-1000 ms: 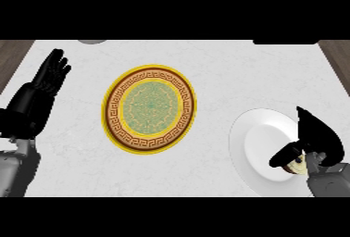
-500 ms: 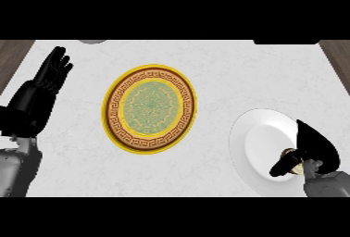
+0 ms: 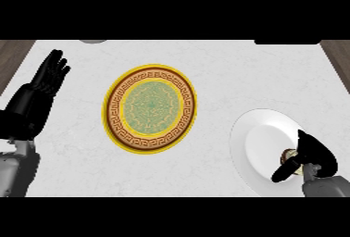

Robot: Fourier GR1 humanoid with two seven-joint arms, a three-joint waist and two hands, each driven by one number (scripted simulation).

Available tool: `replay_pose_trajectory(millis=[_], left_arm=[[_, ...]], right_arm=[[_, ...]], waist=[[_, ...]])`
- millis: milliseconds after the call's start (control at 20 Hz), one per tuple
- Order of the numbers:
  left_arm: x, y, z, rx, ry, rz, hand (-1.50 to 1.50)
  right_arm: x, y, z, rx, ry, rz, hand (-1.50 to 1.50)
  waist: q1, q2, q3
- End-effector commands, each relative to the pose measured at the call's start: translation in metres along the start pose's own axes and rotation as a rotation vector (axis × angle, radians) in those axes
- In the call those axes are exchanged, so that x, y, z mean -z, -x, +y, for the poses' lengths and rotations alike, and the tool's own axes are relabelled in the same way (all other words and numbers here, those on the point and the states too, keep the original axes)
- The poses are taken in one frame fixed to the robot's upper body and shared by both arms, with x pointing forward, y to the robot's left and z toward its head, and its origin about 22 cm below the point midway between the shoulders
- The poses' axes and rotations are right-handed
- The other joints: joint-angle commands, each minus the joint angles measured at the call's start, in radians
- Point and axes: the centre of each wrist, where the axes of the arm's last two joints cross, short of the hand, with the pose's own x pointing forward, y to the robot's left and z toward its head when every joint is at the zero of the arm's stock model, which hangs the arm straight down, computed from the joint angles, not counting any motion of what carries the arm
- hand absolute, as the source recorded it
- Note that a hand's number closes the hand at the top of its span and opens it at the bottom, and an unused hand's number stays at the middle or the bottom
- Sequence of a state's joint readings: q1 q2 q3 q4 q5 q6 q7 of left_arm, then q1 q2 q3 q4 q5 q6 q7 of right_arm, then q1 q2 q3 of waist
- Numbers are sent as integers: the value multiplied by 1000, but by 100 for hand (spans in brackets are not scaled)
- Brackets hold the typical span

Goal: Pick the cupcake from the plate and place it in the plate

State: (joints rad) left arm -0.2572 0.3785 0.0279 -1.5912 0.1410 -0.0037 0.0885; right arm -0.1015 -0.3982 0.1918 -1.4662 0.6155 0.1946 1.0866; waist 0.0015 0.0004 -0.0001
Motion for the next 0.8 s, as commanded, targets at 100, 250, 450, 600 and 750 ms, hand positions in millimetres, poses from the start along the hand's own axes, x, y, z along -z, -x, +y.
replay_pose_trajectory(millis=[100, 250, 450, 600, 750], left_arm=[[-5, 4, 4, -5, 4, 3, 0], [-11, 10, -9, -7, 2, 0, 0], [-4, -3, -20, 4, -2, -2, 0], [-8, -4, 6, 10, -35, 2, 0], [-11, 3, -2, 8, -19, 2, 0]], right_arm=[[7, 12, 22, -95, -16, 142, -150], [1, -4, 2, -18, 190, 1, 150], [-22, 23, 41, -46, 238, -32, 150], [-70, 51, 70, 16, 222, -78, 150], [-107, 61, 98, 12, 304, -123, 150]], waist=[[-2, -1, 0], [0, -2, 0], [-14, -4, 0], [-35, -11, -1], [-30, -9, -1]])
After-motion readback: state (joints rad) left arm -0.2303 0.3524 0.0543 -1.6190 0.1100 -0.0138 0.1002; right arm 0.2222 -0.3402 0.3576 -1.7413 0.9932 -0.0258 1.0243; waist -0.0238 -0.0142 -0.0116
